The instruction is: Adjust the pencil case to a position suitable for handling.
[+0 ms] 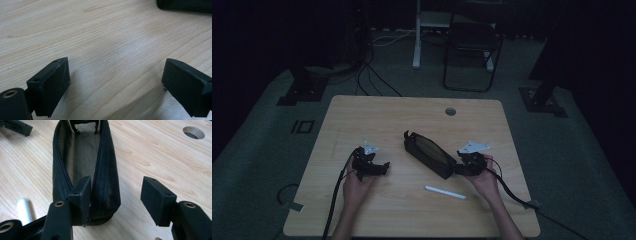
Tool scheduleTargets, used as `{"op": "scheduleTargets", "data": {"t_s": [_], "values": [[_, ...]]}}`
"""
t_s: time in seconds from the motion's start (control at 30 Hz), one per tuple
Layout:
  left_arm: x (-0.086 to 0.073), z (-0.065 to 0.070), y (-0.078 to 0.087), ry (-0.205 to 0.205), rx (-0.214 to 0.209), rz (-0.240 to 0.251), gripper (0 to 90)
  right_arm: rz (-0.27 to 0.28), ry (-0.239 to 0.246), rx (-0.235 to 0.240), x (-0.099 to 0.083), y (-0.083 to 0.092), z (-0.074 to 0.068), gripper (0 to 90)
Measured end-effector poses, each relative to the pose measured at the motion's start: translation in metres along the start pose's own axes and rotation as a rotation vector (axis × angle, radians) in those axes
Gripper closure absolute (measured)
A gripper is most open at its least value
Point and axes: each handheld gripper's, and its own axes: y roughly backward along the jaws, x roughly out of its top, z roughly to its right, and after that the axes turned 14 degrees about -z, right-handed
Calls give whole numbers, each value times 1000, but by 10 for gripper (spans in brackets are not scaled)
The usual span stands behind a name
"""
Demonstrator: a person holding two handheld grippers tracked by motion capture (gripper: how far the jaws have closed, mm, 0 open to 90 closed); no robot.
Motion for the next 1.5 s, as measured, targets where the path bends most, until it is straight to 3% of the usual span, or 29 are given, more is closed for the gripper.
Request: {"op": "scheduleTargets", "data": {"t_s": [0.53,0.8,1.07,1.27,1.5], "values": [[0,0,0,2,2,0,83,-9,8,-12,-17,13,5,400],[0,0,0,2,2,-1,83,-1,-13,-6,-24,18,8,399],[0,0,0,3,2,0,83,77,-66,12,-21,27,10,359],[0,0,0,3,2,0,83,111,-49,14,-17,35,4,345],[0,0,0,3,2,-1,83,138,-5,46,-13,47,-7,390]]}}
